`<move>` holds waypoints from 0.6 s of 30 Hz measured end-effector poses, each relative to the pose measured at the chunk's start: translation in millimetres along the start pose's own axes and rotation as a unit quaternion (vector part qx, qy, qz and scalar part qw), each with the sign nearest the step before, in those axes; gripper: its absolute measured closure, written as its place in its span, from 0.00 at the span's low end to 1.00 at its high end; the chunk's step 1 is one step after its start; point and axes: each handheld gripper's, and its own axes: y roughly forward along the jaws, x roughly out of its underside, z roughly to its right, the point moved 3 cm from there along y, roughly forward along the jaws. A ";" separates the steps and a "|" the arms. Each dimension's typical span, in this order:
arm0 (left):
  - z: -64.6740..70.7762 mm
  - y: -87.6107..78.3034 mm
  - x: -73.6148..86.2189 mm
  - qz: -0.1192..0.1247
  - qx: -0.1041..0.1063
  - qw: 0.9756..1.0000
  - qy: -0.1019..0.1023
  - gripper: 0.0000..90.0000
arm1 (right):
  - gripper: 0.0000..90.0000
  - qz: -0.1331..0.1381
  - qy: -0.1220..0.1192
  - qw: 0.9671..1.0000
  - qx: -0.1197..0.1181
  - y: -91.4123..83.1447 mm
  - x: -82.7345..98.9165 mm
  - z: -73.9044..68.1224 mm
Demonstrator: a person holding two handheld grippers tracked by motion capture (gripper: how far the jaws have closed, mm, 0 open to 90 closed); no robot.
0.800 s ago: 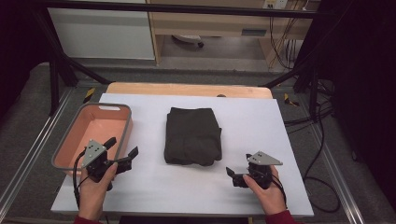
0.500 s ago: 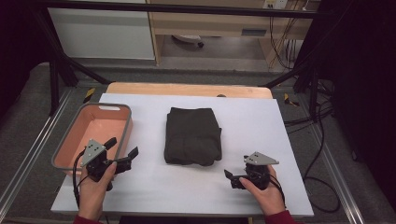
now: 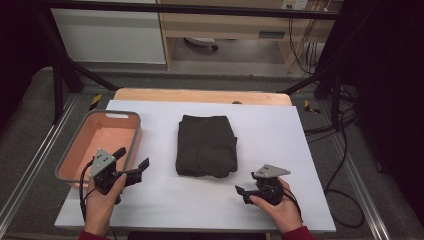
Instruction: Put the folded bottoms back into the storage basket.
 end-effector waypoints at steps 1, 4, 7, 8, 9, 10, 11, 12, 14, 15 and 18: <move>0.2 0.1 -0.1 0.001 0.000 1.000 0.000 0.07 | 0.33 0.000 -0.004 1.000 -0.001 0.8 -0.1 -0.9; 0.4 0.9 1.0 -0.006 -0.005 1.000 0.005 0.07 | 0.43 0.000 -0.018 1.000 -0.006 3.0 -1.7 -6.7; 0.0 1.5 1.8 -0.008 -0.005 1.000 0.003 0.08 | 0.49 0.001 -0.021 1.000 -0.012 5.6 -3.5 -12.5; -0.1 1.5 1.4 -0.007 -0.005 1.000 0.002 0.08 | 0.52 0.001 -0.030 0.999 -0.017 9.9 -5.0 -18.6; 0.0 1.4 1.1 -0.006 -0.004 1.000 0.002 0.08 | 0.57 0.000 -0.035 0.999 -0.018 12.2 -5.8 -21.5; 0.4 1.1 0.7 -0.003 -0.003 1.000 0.002 0.08 | 0.59 0.002 -0.038 0.999 -0.018 14.3 -6.5 -24.0; 0.4 1.1 0.7 -0.003 -0.003 1.000 0.002 0.08 | 0.59 0.002 -0.037 0.999 -0.020 16.0 -7.4 -26.2; 0.7 1.1 0.6 -0.002 -0.002 1.000 0.002 0.08 | 0.61 0.005 -0.034 0.999 -0.021 17.9 -8.2 -27.3; 1.4 1.4 0.3 -0.002 -0.001 1.000 0.005 0.08 | 0.63 0.009 -0.033 0.999 -0.022 19.6 -9.1 -27.7; 2.0 1.8 0.3 -0.002 0.000 1.000 0.007 0.08 | 0.66 0.010 -0.031 0.999 -0.020 23.1 -10.1 -27.5; 2.8 2.3 0.3 -0.002 0.000 1.000 0.009 0.08 | 0.64 0.007 -0.025 1.000 -0.014 28.7 -10.3 -24.9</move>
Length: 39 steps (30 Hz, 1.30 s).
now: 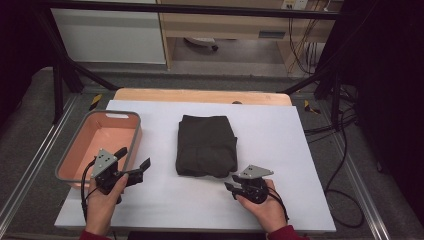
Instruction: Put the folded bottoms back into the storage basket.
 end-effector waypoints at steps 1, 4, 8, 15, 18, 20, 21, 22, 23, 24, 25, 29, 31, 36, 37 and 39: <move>0.4 0.2 0.0 0.000 0.001 1.000 0.001 0.08 | 0.64 0.000 0.000 1.000 0.000 0.0 0.0 0.0; 1.8 1.1 0.4 -0.001 0.001 1.000 0.004 0.08 | 0.61 -0.003 0.000 1.000 0.004 9.3 -0.7 -0.6; 2.5 1.1 -0.3 0.002 0.003 1.000 -0.001 0.08 | 0.52 -0.006 0.000 1.000 0.014 23.9 -5.1 -1.2; 2.6 1.4 -0.1 0.001 0.004 1.000 -0.001 0.08 | 0.54 -0.008 -0.007 0.999 0.044 45.1 -12.0 -3.5; 2.7 0.9 -0.1 0.001 0.003 1.000 0.000 0.08 | 0.70 -0.004 -0.013 0.999 0.041 45.1 -13.2 -2.3; 2.6 0.7 -0.3 0.001 0.002 1.000 -0.001 0.08 | 0.85 -0.006 -0.013 0.999 0.029 44.1 -13.4 -0.6; 2.5 0.8 -0.2 0.001 0.002 1.000 0.000 0.08 | 0.87 -0.006 -0.015 0.999 0.028 43.7 -13.5 -0.1; 2.5 0.8 -0.2 0.000 0.001 1.000 0.000 0.08 | 0.87 -0.006 -0.015 0.999 0.028 43.7 -13.5 -0.1; 2.6 0.8 -0.2 0.001 0.001 1.000 0.000 0.08 | 0.91 -0.006 -0.016 1.000 0.024 41.5 -13.9 0.4; 2.6 0.6 -0.3 0.001 0.001 1.000 0.000 0.08 | 0.92 -0.006 -0.016 1.000 0.023 39.8 -14.4 0.7; 2.6 0.4 -0.4 0.001 0.001 1.000 0.001 0.08 | 0.92 -0.006 -0.016 1.000 0.023 39.8 -14.4 0.7; 2.1 -0.2 -0.6 0.003 0.000 1.000 0.002 0.08 | 0.93 -0.002 -0.017 1.000 0.016 32.4 -14.0 0.4; 1.5 -0.4 -0.7 0.003 -0.001 1.000 0.000 0.08 | 0.93 -0.005 -0.018 1.000 0.011 29.0 -12.9 -1.0; 1.3 -0.5 -0.8 0.003 -0.001 1.000 0.000 0.08 | 0.93 -0.010 -0.017 1.000 0.001 22.3 -8.8 -6.5; 1.5 -0.5 -0.8 0.004 -0.002 1.000 0.001 0.08 | 0.93 -0.012 -0.023 1.000 -0.005 18.7 -7.1 -10.6; 1.8 -0.5 -0.8 0.003 -0.001 1.000 0.002 0.08 | 0.93 -0.013 -0.026 1.000 -0.011 15.6 -5.0 -14.2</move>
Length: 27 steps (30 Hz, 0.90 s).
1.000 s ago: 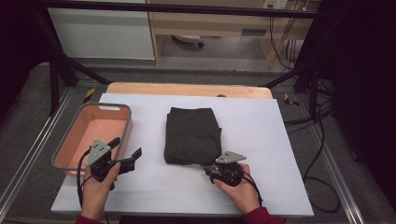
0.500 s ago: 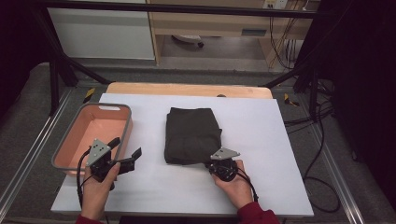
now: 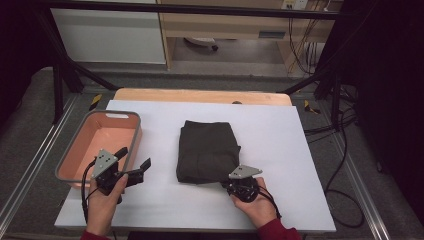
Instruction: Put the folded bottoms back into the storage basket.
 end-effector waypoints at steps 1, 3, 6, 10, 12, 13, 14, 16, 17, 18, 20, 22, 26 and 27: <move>0.1 0.0 0.0 0.000 0.000 1.000 0.000 0.08 | 0.93 -0.002 -0.001 1.000 -0.002 -1.7 0.8 -1.4; 0.1 -0.1 0.0 0.000 -0.001 1.000 0.001 0.08 | 0.93 -0.002 -0.001 1.000 -0.005 -3.1 1.3 -2.9; -0.3 -0.5 0.1 0.001 -0.002 1.000 0.001 0.08 | 0.93 -0.004 -0.006 1.000 -0.014 -8.0 3.4 -7.2; -0.8 -0.9 -0.2 0.002 -0.003 1.000 0.000 0.08 | 0.93 -0.006 -0.007 1.000 -0.018 -11.0 5.8 -10.3; -0.5 -0.9 -0.2 0.002 -0.003 1.000 0.001 0.08 | 0.93 -0.007 -0.009 1.000 -0.024 -15.3 9.1 -13.6; -0.4 -0.9 -0.2 0.002 -0.002 1.000 0.001 0.08 | 0.93 -0.008 -0.010 1.000 -0.026 -17.0 10.4 -15.0; -0.3 -1.0 -0.2 0.002 -0.002 1.000 0.001 0.08 | 0.93 -0.008 -0.010 1.000 -0.026 -17.0 10.4 -15.0; -0.4 -1.4 -0.3 0.003 -0.003 1.000 0.001 0.08 | 0.93 -0.008 -0.009 1.000 -0.029 -20.7 12.9 -17.5; -0.4 -1.5 -0.3 0.003 -0.003 1.000 0.001 0.08 | 0.93 -0.007 -0.009 0.999 -0.031 -24.3 15.4 -19.4; -0.5 -1.5 -0.3 0.003 -0.003 1.000 0.001 0.08 | 0.93 -0.007 -0.009 0.999 -0.031 -24.3 15.4 -19.4; -0.3 -1.0 -0.2 0.002 -0.003 1.000 0.002 0.08 | 0.91 -0.011 -0.013 0.999 -0.032 -26.1 18.1 -21.2; 0.3 -0.6 -0.1 0.002 -0.003 1.000 0.003 0.08 | 0.86 -0.010 -0.010 0.999 -0.035 -25.7 18.9 -21.5; 0.0 -1.3 -0.1 0.004 -0.004 1.000 0.002 0.08 | 0.65 -0.010 -0.001 0.999 -0.038 -30.8 24.1 -22.6; 0.0 -1.3 -0.1 0.004 -0.004 1.000 0.002 0.08 | 0.60 -0.009 0.003 0.999 -0.036 -33.0 25.8 -22.3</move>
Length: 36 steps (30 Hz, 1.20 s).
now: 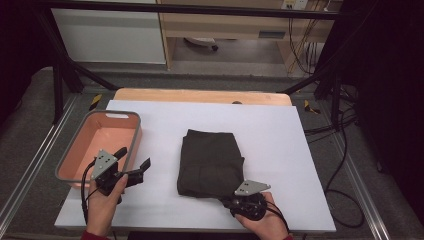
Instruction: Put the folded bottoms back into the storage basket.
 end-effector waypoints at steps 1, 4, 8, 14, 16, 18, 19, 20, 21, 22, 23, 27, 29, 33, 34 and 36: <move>-0.1 0.3 0.1 0.000 0.000 1.000 0.000 0.08 | 0.56 -0.002 0.006 1.000 0.004 -2.4 2.1 -0.3; 0.7 0.5 0.2 -0.001 0.000 1.000 0.001 0.08 | 0.46 -0.005 0.013 1.000 0.013 -6.5 6.4 0.6; 1.8 0.2 -0.2 0.001 -0.001 1.000 0.003 0.08 | 0.31 -0.010 0.026 0.998 0.050 -12.2 11.9 5.1; 1.4 0.8 -0.1 0.000 -0.001 1.000 0.004 0.08 | 0.14 0.018 0.030 0.998 0.060 -16.7 6.8 5.6; 1.6 1.1 -0.1 0.001 0.000 1.000 0.004 0.08 | 0.11 0.032 0.028 0.997 0.062 -17.8 3.7 5.0; 1.9 1.0 -0.1 0.000 0.000 1.000 0.004 0.08 | 0.10 0.042 0.021 0.997 0.065 -19.1 1.3 4.6; 2.1 1.1 -0.1 0.001 0.000 1.000 0.004 0.08 | 0.10 0.047 0.019 0.996 0.067 -19.6 0.0 4.0; 2.1 1.1 -0.1 0.001 0.000 1.000 0.005 0.08 | 0.10 0.055 0.011 0.996 0.068 -20.4 -2.9 3.0; 2.2 1.2 -0.1 0.001 0.000 1.000 0.005 0.08 | 0.11 0.060 0.007 0.996 0.069 -20.7 -4.4 2.2; 2.1 1.2 -0.2 0.001 0.000 1.000 0.005 0.08 | 0.11 0.060 0.007 0.996 0.069 -20.7 -4.4 2.2; 2.1 1.3 -0.2 0.001 0.000 1.000 0.005 0.08 | 0.11 0.065 -0.001 0.996 0.068 -20.0 -6.4 0.3; 2.5 2.1 0.1 -0.002 0.002 1.000 0.006 0.08 | 0.12 0.058 -0.010 0.996 0.069 -14.3 -7.8 -1.7; 3.5 2.3 0.2 -0.002 0.002 1.000 0.007 0.08 | 0.12 0.052 -0.017 0.996 0.066 -9.6 -8.4 -3.2; 4.3 2.9 0.4 -0.003 0.003 1.000 0.009 0.08 | 0.17 0.018 -0.028 0.997 0.064 7.3 -7.0 -7.6; 4.5 3.0 0.4 -0.003 0.003 1.000 0.009 0.08 | 0.18 0.012 -0.032 0.997 0.065 10.7 -6.5 -8.0; 4.9 3.2 0.2 -0.002 0.004 1.000 0.009 0.08 | 0.19 0.008 -0.037 0.997 0.068 13.6 -6.2 -8.2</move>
